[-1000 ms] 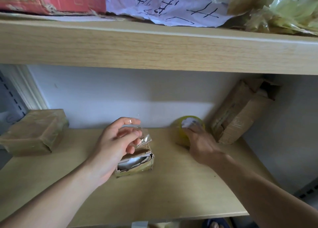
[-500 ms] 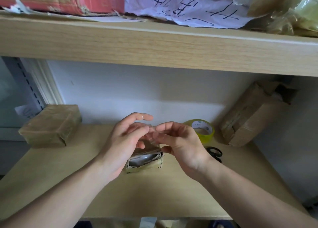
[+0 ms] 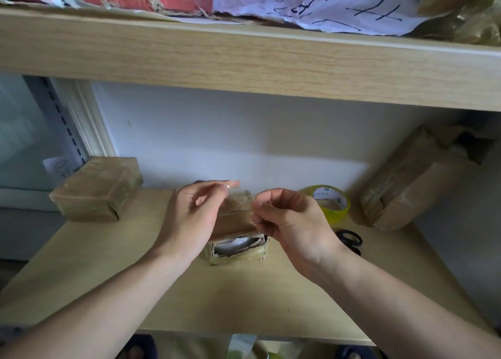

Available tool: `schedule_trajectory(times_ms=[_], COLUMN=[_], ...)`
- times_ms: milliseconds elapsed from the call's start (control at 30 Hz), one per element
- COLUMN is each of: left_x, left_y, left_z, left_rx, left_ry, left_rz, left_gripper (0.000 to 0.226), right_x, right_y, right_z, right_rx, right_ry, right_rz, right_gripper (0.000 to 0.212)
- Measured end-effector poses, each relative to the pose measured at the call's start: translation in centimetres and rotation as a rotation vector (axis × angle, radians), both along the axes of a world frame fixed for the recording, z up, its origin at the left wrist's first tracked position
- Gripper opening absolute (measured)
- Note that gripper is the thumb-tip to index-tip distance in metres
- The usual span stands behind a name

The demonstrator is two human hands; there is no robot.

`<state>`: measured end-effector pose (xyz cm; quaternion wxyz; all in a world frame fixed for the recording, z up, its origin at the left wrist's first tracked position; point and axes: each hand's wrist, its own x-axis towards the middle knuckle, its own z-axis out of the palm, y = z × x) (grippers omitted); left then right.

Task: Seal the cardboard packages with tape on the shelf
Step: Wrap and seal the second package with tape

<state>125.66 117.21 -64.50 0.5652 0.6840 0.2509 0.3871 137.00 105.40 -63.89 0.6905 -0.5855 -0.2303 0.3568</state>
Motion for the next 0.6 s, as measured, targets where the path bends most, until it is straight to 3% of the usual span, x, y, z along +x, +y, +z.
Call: schedule_trajectory(times_ms=[133, 200, 300, 367, 433, 600], left_x=[0.0, -0.4, -1.8, -2.4, -2.4, -1.4], left_y=[0.3, 1.6, 4.2, 4.6, 4.5, 4.6], left_z=[-0.4, -0.8, -2.3, -3.7, -5.0, -6.5], left_rx=[0.012, 0.015, 0.335, 0.361, 0.334, 0.288], left_ry=[0.013, 0.028, 0.37, 0.621, 0.756, 0.672], left_rz=[0.046, 0.122, 0.095, -0.048, -0.158, -0.17], left_gripper=[0.025, 0.035, 0.042, 0.044, 0.057, 0.056], right_x=[0.2, 0.7, 1.8, 2.3, 2.7, 3.6], right_y=[-0.3, -0.7, -1.5, -2.2, -2.8, -3.7], right_z=[0.0, -0.1, -0.1, -0.1, 0.1, 1.0], right_rx=[-0.035, -0.06, -0.102, -0.117, -0.133, -0.126], right_ry=[-0.058, -0.089, -0.151, -0.182, -0.235, -0.309], right_rz=[-0.039, -0.075, -0.104, -0.089, -0.07, -0.058], right_gripper=[0.022, 0.025, 0.018, 0.014, 0.012, 0.007])
